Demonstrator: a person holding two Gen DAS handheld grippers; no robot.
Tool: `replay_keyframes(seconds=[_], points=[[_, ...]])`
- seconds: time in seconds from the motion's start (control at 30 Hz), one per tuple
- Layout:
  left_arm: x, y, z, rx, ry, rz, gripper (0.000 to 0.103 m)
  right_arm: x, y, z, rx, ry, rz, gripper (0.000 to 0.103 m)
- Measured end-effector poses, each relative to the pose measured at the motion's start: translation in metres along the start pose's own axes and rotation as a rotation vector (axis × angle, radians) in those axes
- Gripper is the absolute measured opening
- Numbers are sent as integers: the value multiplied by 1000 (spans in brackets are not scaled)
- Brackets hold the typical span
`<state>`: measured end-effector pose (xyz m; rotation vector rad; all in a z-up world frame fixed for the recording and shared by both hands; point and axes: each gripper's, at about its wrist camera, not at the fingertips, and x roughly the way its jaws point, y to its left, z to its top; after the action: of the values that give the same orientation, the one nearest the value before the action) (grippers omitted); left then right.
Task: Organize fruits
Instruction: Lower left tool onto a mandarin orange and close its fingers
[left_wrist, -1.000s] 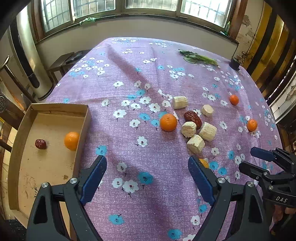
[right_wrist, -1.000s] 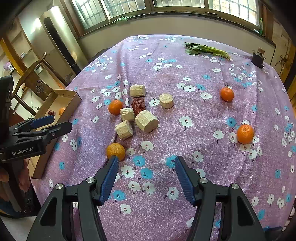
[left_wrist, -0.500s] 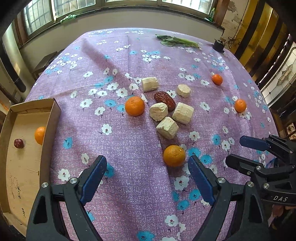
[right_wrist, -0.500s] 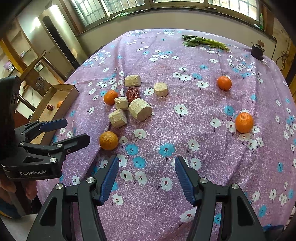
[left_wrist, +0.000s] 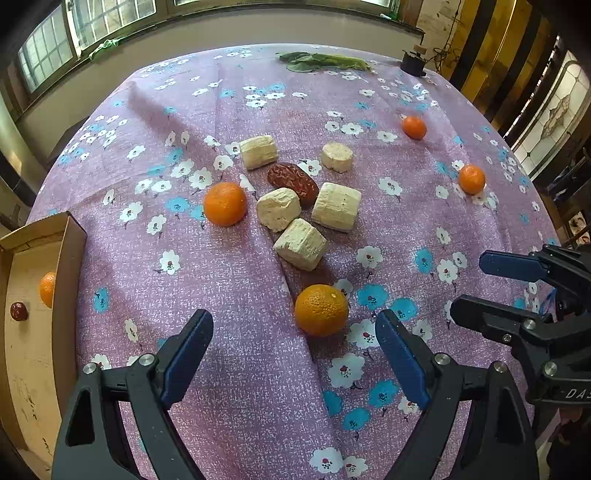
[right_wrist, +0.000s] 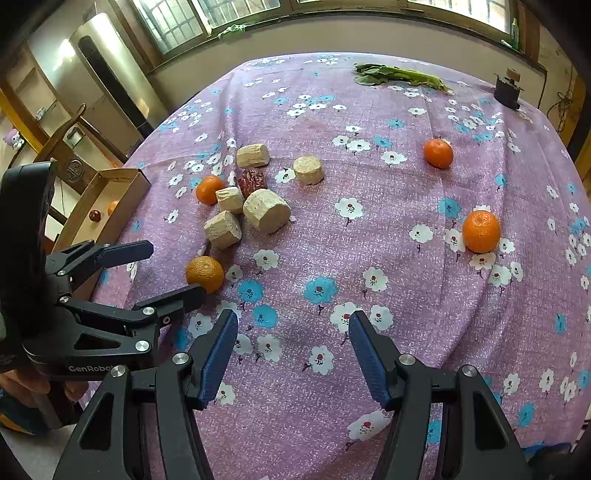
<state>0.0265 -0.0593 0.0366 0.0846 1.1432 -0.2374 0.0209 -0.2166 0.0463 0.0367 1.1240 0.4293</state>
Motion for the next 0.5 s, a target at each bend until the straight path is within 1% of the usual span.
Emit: replay_keyframes(seconds=[0.33, 0.4, 0.47, 0.5], points=[[14, -4, 2, 31, 8, 26, 89, 5, -3, 0, 6, 12, 5, 67], [17, -5, 3, 40, 7, 28, 80, 6, -3, 1, 5, 13, 8, 67], [22, -5, 3, 45, 22, 14, 48, 8, -2, 1, 3, 16, 14, 67], [23, -5, 2, 48, 20, 9, 46, 8, -2, 2, 2, 16, 17, 67]])
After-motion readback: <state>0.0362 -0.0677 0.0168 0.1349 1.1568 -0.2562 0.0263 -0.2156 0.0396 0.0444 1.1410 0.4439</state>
